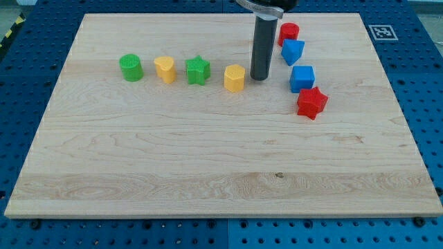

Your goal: Push the green blocks and yellow blocks to the left side of the board

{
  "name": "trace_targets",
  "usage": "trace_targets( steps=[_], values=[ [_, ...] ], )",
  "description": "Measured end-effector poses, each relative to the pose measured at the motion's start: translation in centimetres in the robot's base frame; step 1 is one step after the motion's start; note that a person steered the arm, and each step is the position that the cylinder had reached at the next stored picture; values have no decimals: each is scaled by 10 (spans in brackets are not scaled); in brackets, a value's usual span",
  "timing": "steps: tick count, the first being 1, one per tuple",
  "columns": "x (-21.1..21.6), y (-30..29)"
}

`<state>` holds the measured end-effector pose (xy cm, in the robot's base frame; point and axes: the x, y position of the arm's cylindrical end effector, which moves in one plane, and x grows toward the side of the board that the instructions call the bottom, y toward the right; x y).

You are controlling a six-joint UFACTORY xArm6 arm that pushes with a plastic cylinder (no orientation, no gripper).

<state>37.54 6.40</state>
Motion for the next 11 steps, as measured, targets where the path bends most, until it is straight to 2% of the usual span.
trace_targets(
  steps=[1, 4, 7, 10, 11],
  values=[
    [15, 33],
    [16, 19],
    [-4, -53],
    [-4, -153],
    [-4, -164]
  ],
)
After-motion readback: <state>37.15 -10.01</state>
